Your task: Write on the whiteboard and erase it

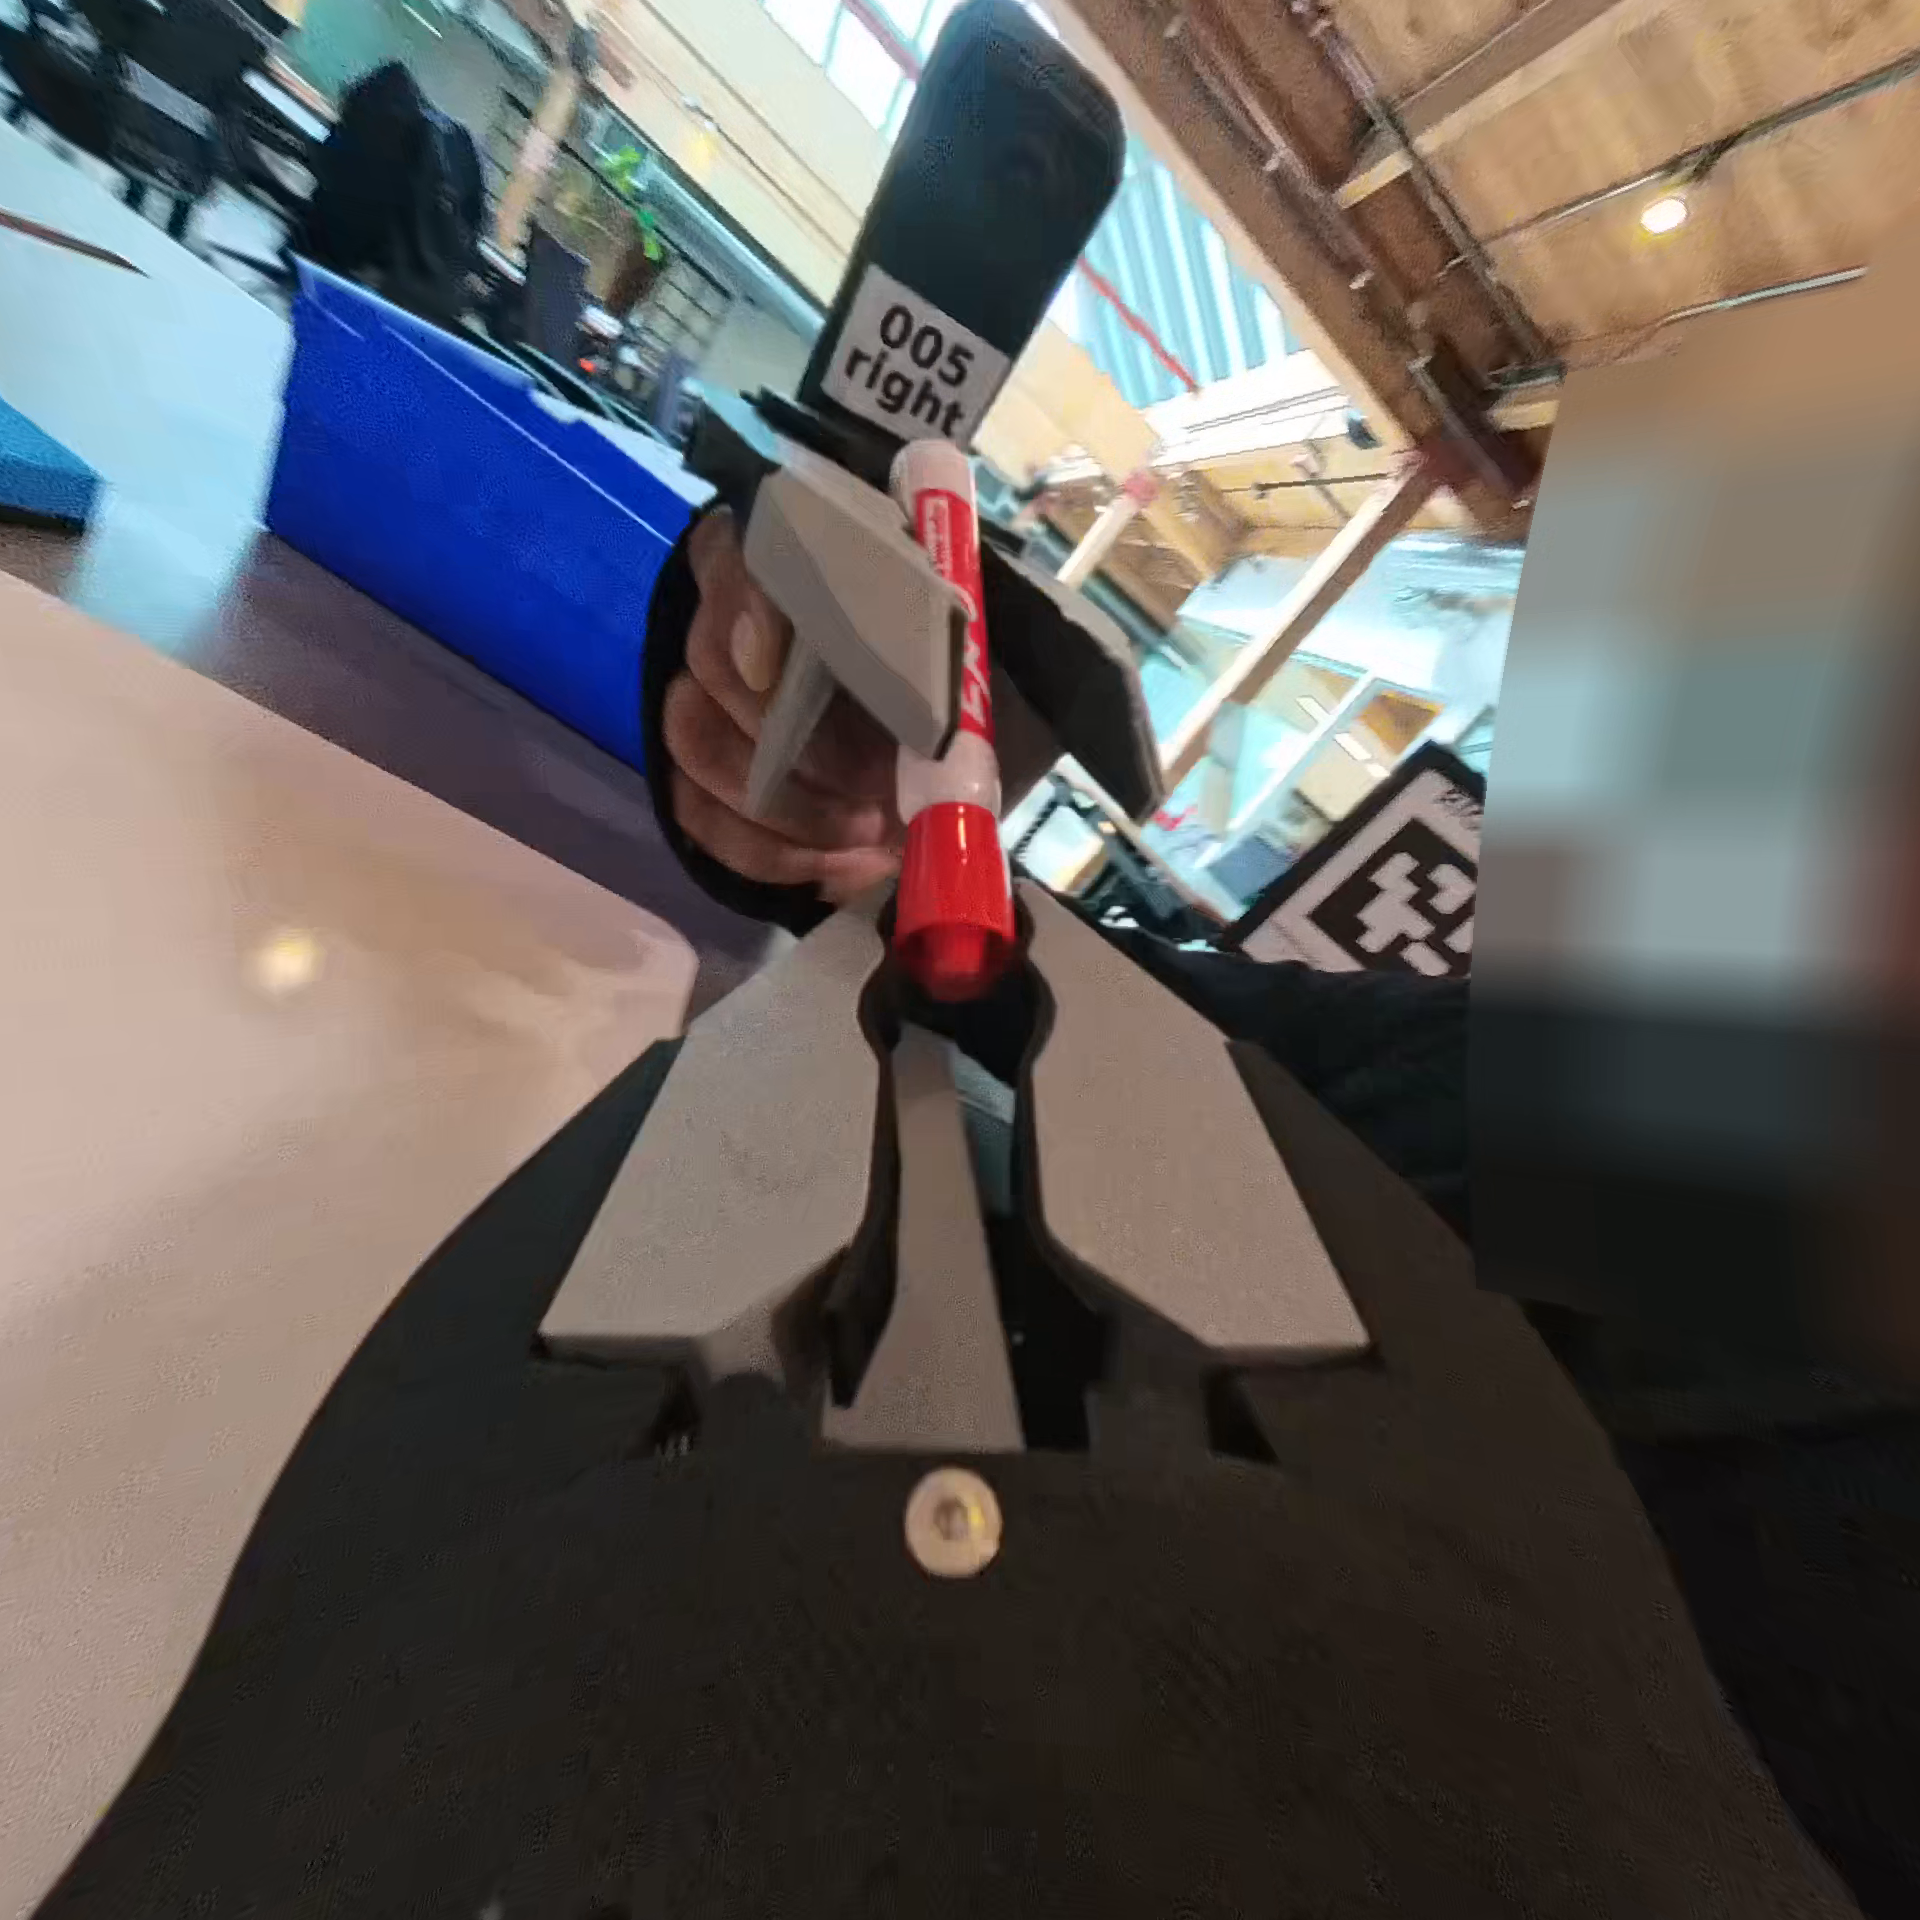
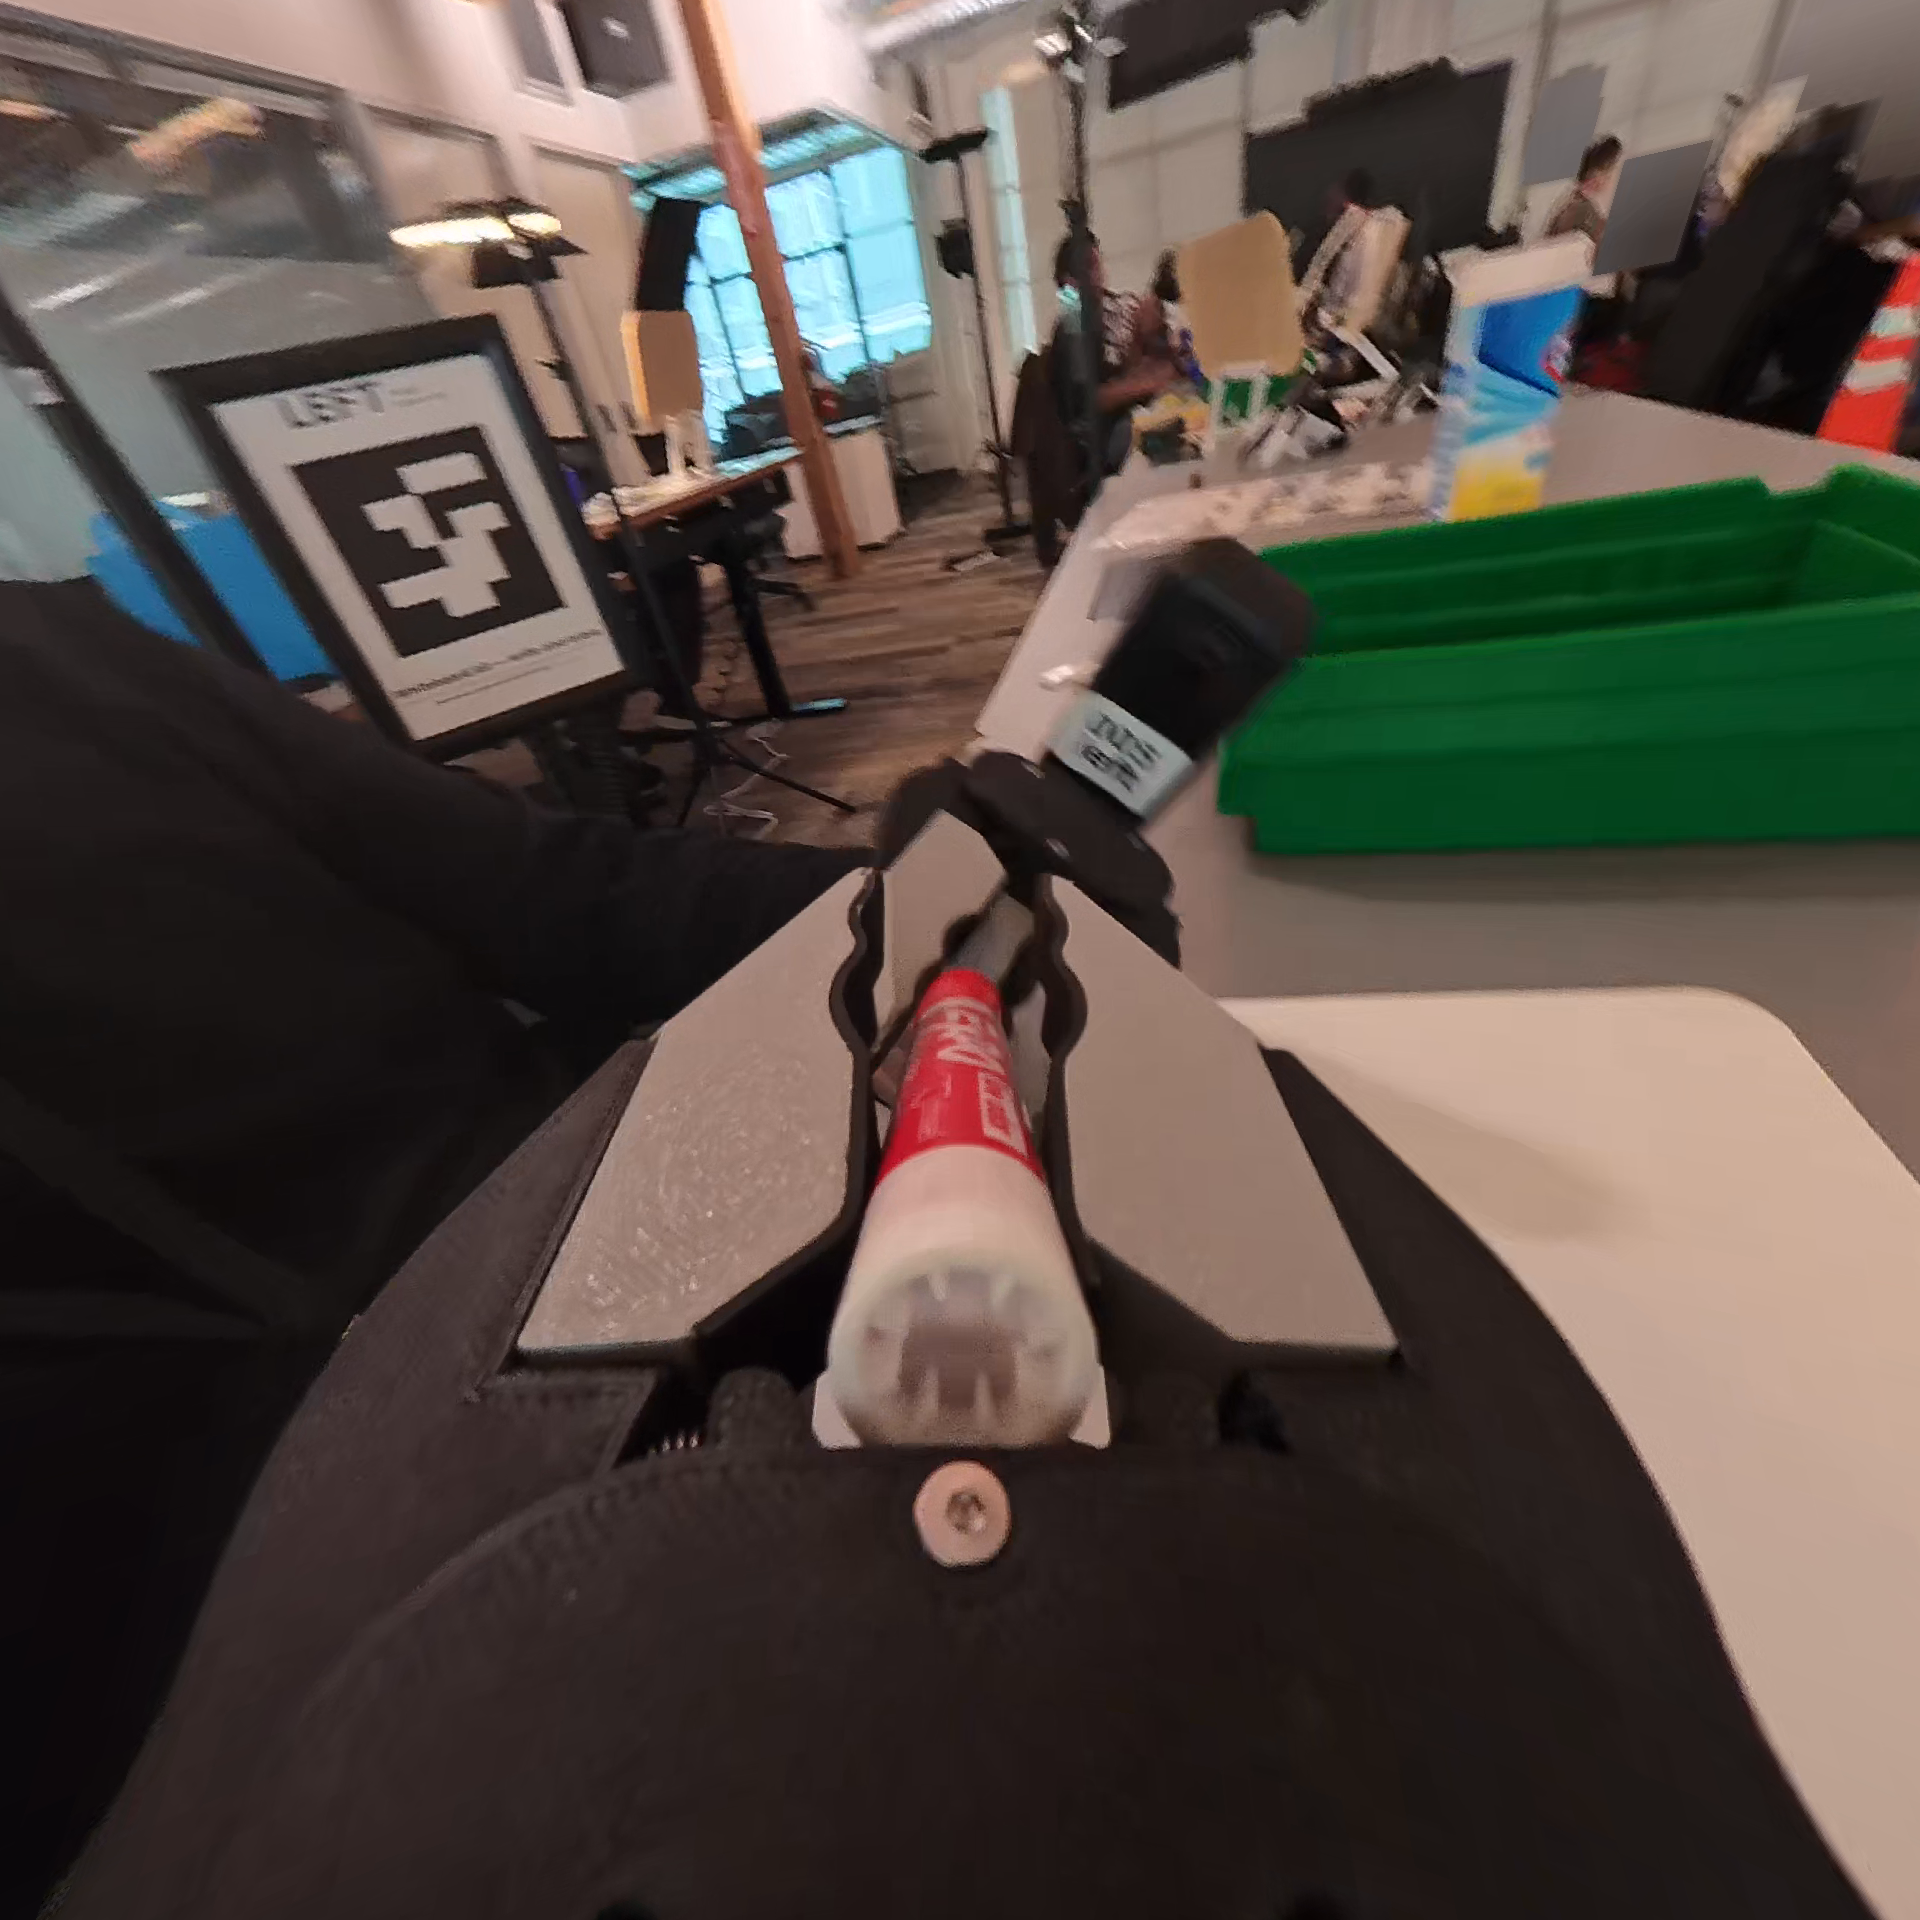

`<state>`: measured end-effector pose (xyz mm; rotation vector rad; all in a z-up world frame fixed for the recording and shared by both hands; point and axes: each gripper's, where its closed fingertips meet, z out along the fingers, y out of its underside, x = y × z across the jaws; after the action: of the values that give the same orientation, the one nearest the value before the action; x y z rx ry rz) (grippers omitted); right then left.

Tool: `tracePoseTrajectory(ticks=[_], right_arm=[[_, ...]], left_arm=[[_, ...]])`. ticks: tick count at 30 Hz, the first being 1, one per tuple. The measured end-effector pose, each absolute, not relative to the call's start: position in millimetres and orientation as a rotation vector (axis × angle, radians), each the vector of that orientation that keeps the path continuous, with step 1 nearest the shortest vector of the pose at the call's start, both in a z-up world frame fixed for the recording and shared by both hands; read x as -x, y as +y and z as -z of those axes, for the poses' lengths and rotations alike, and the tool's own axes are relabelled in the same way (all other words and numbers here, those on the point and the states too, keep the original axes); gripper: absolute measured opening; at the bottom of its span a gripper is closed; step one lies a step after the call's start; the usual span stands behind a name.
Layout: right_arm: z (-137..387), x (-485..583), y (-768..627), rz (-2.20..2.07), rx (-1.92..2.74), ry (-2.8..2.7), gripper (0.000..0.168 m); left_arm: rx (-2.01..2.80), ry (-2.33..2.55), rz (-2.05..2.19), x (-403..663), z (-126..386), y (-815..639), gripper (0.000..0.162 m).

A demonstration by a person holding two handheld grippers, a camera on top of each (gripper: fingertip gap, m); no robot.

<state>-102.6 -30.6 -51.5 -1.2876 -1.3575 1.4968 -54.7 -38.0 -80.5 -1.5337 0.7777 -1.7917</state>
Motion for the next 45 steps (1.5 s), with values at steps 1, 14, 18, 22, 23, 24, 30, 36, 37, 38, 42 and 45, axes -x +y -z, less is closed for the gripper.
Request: tracePoseTrajectory(ticks=[1, 14, 18, 22, 23, 24, 30, 36, 37, 38, 42, 45], right_arm=[[55.9, 102.9, -24.6, -1.492, 1.334, -1.340, 0.028], [79.6, 98.0, 15.6, -1.447, 1.596, -1.160, 0.027], [91.6, 104.5, 13.9, -1.411, 1.643, -1.184, 0.028], [96.2, 109.4, 10.9, -1.435, 1.659, -1.184, 0.028], [96.4, 109.5, 10.7, -1.433, 1.658, -1.188, 0.027], [96.3, 109.3, 9.8, -1.431, 1.656, -1.196, 0.027], [95.5, 111.1, -1.4, -1.359, 1.582, -1.307, 0.026], [50.9, 105.3, -50.9, -1.592, 1.221, -1.426, 0.027], [48.0, 105.4, -54.7, -1.584, 1.196, -1.437, 0.027], [49.4, 106.3, -55.0, -1.560, 1.203, -1.450, 0.027], [64.7, 109.8, -37.1, -1.540, 1.351, -1.401, 0.027], [84.1, 111.5, -8.4, -1.479, 1.540, -1.286, 0.026]], left_arm=[[1.549, 0.794, 1.667, 55.7, 84.5, -31.5, 0.014], [1.605, 0.899, 0.444, 78.4, 120.7, 23.8, 0.030], [1.524, 0.955, 0.360, 68.2, 116.1, 15.7, 0.026], [1.547, 0.997, 0.330, 62.7, 128.3, 14.6, 0.016], [1.551, 1.006, 0.328, 61.5, 129.2, 13.7, 0.016], [1.553, 1.018, 0.320, 61.4, 129.6, 13.0, 0.016], [1.616, 1.039, 0.565, 56.2, 130.9, 1.2, 0.016], [1.502, 0.893, 1.765, 62.4, 78.5, -52.1, 0.016], [1.491, 0.881, 1.792, 64.0, 76.6, -52.3, 0.016], [1.497, 0.908, 1.745, 61.9, 80.1, -52.9, 0.016], [1.577, 1.001, 1.247, 54.6, 107.9, -31.9, 0.015], [1.558, 1.070, 0.706, 55.3, 125.8, -8.5, 0.015]])
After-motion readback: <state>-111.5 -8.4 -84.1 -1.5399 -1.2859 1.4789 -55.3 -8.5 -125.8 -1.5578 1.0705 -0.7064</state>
